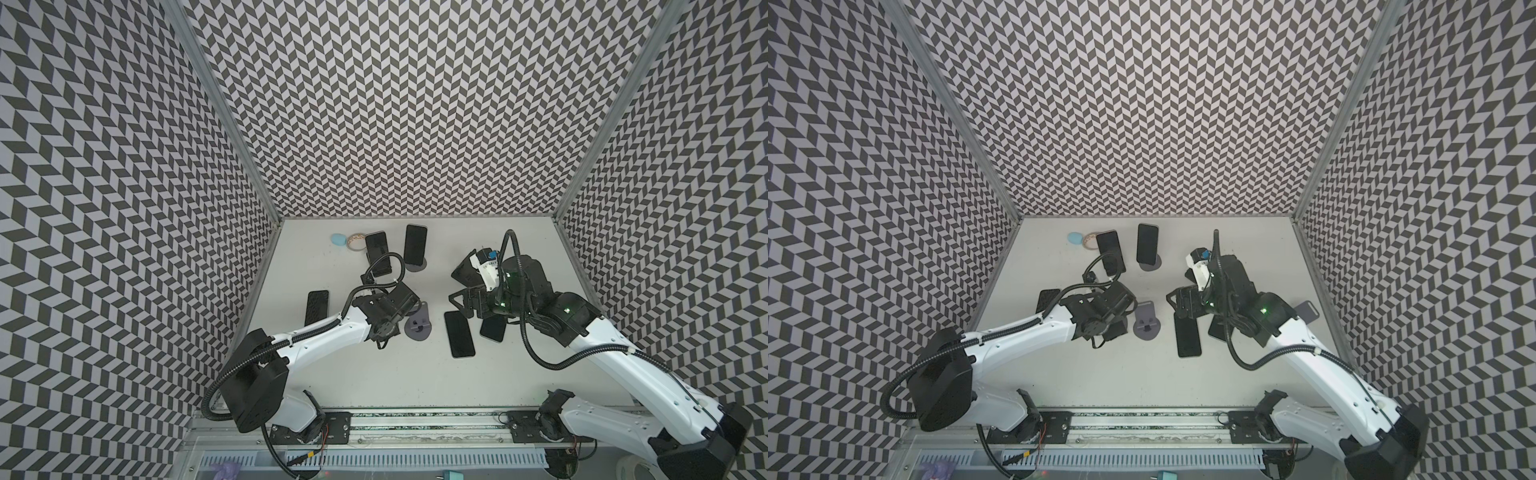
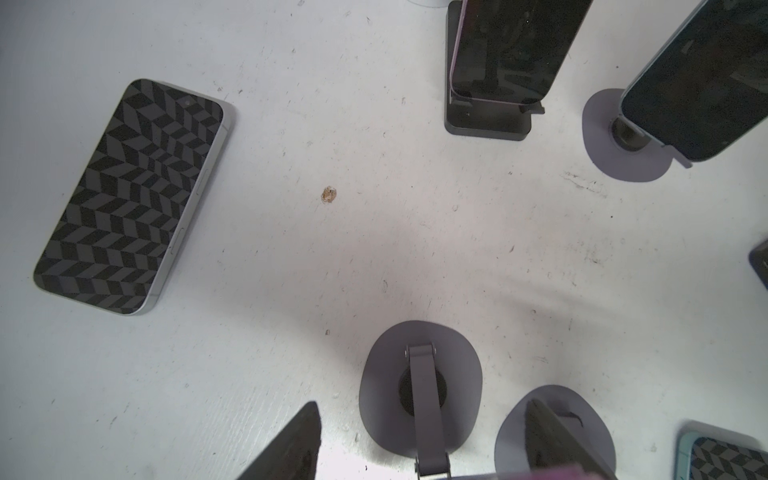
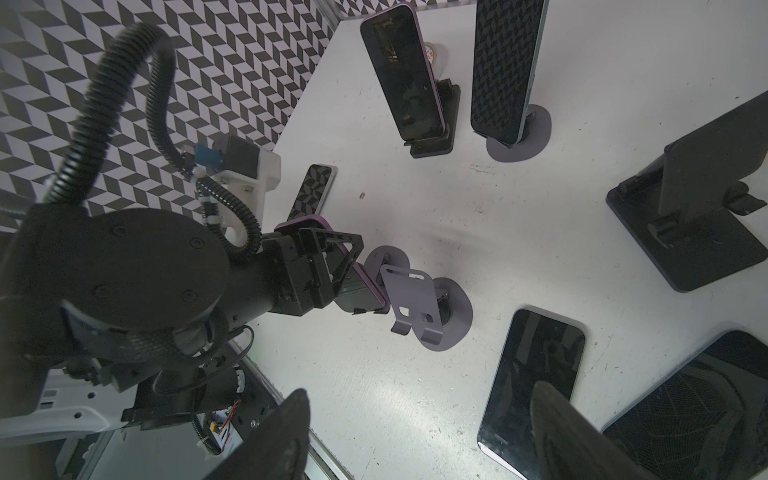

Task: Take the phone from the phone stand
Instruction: 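Lift the purple-edged phone up off the grey round stand with the left gripper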

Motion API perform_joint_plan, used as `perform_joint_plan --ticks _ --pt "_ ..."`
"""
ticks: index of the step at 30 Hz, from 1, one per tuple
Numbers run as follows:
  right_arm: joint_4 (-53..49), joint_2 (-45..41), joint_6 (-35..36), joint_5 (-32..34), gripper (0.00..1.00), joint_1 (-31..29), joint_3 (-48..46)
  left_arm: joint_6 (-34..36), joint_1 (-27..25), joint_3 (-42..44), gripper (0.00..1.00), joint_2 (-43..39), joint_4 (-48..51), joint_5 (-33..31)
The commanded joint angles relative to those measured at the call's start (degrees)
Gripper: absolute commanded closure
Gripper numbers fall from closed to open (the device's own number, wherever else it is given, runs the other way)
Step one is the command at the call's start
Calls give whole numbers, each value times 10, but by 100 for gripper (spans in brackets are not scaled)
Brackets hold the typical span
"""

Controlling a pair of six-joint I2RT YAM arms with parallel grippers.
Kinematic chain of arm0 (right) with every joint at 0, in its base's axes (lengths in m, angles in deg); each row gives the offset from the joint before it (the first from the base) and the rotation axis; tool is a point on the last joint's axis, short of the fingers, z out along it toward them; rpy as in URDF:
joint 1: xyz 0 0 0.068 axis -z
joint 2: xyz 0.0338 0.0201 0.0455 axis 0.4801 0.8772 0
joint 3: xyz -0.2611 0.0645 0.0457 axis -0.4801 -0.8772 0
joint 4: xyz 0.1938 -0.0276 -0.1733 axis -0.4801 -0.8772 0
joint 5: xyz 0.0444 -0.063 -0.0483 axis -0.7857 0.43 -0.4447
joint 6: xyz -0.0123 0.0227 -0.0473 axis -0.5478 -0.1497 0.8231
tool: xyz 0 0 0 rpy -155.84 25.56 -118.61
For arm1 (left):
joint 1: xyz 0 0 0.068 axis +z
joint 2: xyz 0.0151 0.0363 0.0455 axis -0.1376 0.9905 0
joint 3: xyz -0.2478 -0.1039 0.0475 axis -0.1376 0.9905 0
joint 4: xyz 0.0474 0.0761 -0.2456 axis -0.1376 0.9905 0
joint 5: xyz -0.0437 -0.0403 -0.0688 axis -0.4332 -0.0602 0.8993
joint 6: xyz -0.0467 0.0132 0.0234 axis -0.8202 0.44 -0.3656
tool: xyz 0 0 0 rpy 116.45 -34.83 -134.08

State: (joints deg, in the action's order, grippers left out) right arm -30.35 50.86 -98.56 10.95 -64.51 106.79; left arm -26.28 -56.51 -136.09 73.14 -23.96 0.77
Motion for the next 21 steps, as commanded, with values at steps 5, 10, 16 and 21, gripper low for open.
perform_joint_plan --ticks 5,10,16,21 --pt "36 -6 -5 1 19 0 -6 20 0 -9 32 -22 -10 -36" --pt "36 -2 -6 1 20 0 -6 22 0 0 32 -31 -19 -37" --pt "41 2 -10 -2 20 0 -8 25 -1 5 33 -38 -22 -37" --pt "40 8 -11 -6 20 0 -2 25 0 14 34 -51 -21 -33"
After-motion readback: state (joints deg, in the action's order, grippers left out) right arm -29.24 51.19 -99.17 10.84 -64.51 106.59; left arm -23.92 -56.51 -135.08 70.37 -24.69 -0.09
